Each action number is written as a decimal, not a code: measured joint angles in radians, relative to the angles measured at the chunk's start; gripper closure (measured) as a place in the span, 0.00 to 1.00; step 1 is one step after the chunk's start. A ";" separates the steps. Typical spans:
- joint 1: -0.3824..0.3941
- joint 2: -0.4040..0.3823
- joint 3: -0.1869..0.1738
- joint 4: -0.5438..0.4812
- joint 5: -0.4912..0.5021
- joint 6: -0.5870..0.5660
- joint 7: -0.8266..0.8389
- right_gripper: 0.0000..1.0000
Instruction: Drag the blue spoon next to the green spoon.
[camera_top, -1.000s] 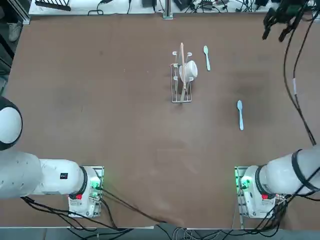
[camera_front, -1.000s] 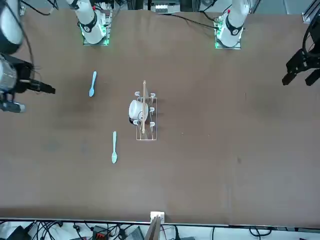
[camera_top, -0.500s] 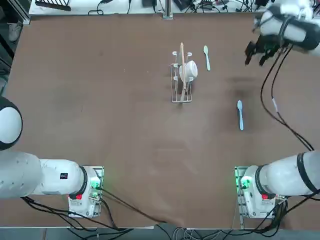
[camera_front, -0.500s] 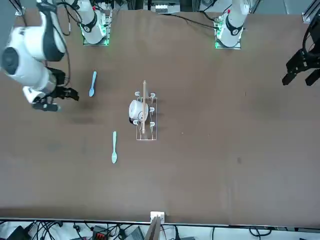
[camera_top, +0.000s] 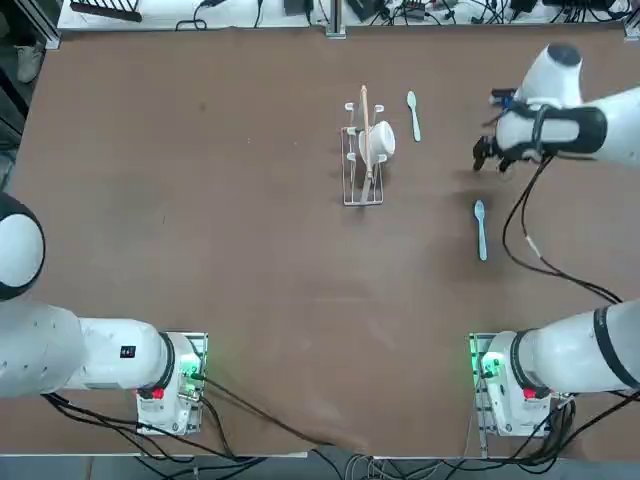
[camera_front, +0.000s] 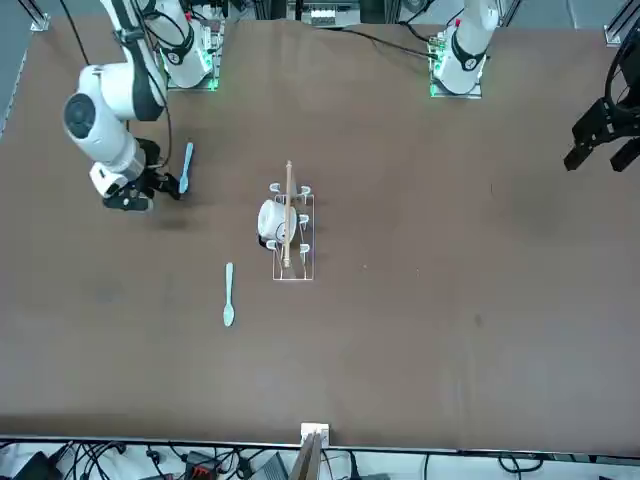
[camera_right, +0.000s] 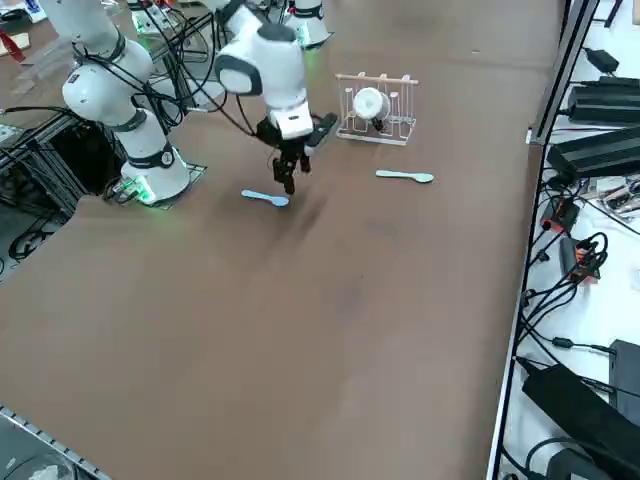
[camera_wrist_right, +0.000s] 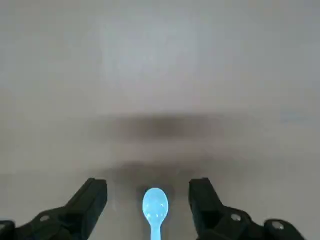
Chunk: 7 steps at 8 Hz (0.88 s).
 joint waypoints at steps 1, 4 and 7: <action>0.006 0.026 0.000 -0.057 0.000 0.081 0.001 0.00; 0.009 0.053 0.000 -0.131 0.000 0.135 0.004 0.00; 0.009 0.051 0.000 -0.168 0.000 0.136 0.005 0.00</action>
